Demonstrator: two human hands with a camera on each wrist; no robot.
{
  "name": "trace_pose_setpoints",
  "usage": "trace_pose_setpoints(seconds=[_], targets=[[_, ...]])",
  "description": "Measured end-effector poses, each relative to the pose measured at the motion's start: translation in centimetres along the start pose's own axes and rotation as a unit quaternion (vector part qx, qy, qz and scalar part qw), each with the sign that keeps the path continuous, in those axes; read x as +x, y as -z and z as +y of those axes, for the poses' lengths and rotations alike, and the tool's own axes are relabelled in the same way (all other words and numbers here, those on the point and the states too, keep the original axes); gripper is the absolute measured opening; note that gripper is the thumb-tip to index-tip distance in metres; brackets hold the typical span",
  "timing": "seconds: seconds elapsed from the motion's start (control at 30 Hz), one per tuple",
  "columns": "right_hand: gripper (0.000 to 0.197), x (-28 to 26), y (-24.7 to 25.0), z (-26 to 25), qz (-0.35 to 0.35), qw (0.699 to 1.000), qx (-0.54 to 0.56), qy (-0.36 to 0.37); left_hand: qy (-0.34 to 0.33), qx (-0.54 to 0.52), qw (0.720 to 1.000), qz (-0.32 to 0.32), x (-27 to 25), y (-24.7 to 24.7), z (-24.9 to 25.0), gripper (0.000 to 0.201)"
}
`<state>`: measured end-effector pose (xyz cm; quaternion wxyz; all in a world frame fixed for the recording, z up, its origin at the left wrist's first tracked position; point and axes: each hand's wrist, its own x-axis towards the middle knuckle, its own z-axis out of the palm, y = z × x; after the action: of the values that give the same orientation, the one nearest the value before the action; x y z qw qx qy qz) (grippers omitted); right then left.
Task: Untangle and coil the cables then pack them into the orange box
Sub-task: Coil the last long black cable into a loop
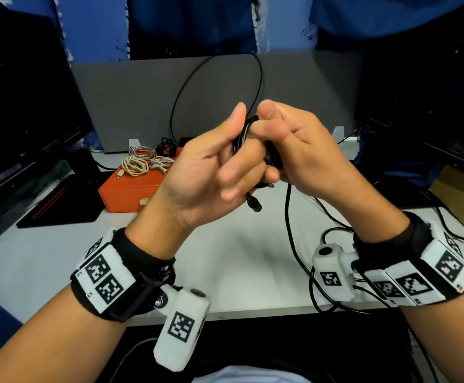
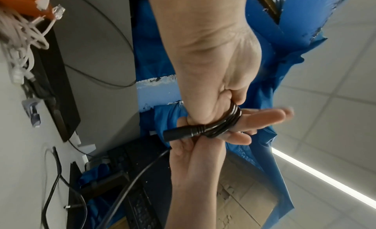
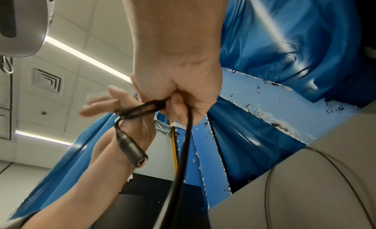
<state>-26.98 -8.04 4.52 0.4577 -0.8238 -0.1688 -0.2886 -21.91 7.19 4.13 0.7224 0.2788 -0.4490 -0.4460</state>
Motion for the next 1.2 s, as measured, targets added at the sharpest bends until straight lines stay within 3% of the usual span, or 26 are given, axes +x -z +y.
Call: trace_pose_setpoints(seconds=[0.1,0.2,0.33,0.4,0.47,0.53,0.57,0.7,0.73,0.77,0.8,0.87,0.9,0.97,1.07,1.2], targets=[[0.046,0.0,0.2,-0.5,0.002,0.999,-0.035,0.008,0.013,0.012,1.000,0.007,0.0,0.2,0.6,0.059],[0.040,0.1,0.0,-0.4,-0.011,0.999,-0.010,-0.034,-0.051,-0.018,0.998,0.039,0.1,0.4,0.9,0.055],[0.016,-0.3,-0.8,0.0,-0.117,0.986,-0.005,-0.122,-0.170,0.052,0.970,0.167,0.1,1.5,2.0,0.048],[0.018,-0.8,-1.4,0.3,-0.209,0.964,-0.014,-0.163,-0.225,0.077,0.945,0.225,0.1,2.1,2.9,0.044],[0.021,-1.4,-1.8,0.4,-0.302,0.938,-0.051,-0.162,-0.257,0.217,0.899,0.282,0.1,2.5,3.6,0.041],[0.014,-1.7,-1.8,0.0,-0.338,0.928,-0.084,-0.132,-0.231,0.436,0.811,0.314,-0.1,3.1,3.9,0.039],[0.013,-1.6,-1.7,-0.2,-0.331,0.931,-0.094,-0.118,-0.194,0.529,0.766,0.310,-0.3,3.3,3.9,0.037],[0.022,-0.9,-0.3,-0.3,-0.271,0.949,-0.141,-0.079,0.032,0.732,0.645,0.219,-1.0,3.3,4.1,0.034],[0.023,-0.7,0.2,-0.2,-0.251,0.954,-0.145,-0.073,0.089,0.750,0.628,0.189,-1.2,3.2,4.0,0.034],[0.025,-0.5,0.7,-0.1,-0.230,0.961,-0.130,-0.075,0.140,0.738,0.641,0.156,-1.4,2.9,4.0,0.041],[0.031,-0.4,1.1,0.0,-0.211,0.969,-0.100,-0.084,0.179,0.706,0.674,0.123,-1.7,2.7,4.0,0.047],[0.043,-0.2,1.6,0.3,-0.177,0.977,-0.041,-0.109,0.217,0.627,0.744,0.080,-2.1,2.7,4.0,0.045],[0.046,0.0,1.7,0.4,-0.163,0.979,-0.023,-0.120,0.221,0.609,0.759,0.074,-2.2,2.7,4.0,0.040],[0.050,0.4,1.8,1.2,-0.125,0.984,-0.024,-0.126,0.209,0.615,0.755,0.089,-2.1,3.3,4.2,0.037],[0.051,1.2,3.1,3.0,-0.010,0.987,-0.130,-0.090,0.202,0.647,0.723,0.135,-2.3,4.1,5.2,0.037],[0.056,1.7,7.3,5.5,0.150,0.950,-0.268,-0.058,0.196,0.637,0.704,0.244,-3.6,5.4,7.5,0.041]])
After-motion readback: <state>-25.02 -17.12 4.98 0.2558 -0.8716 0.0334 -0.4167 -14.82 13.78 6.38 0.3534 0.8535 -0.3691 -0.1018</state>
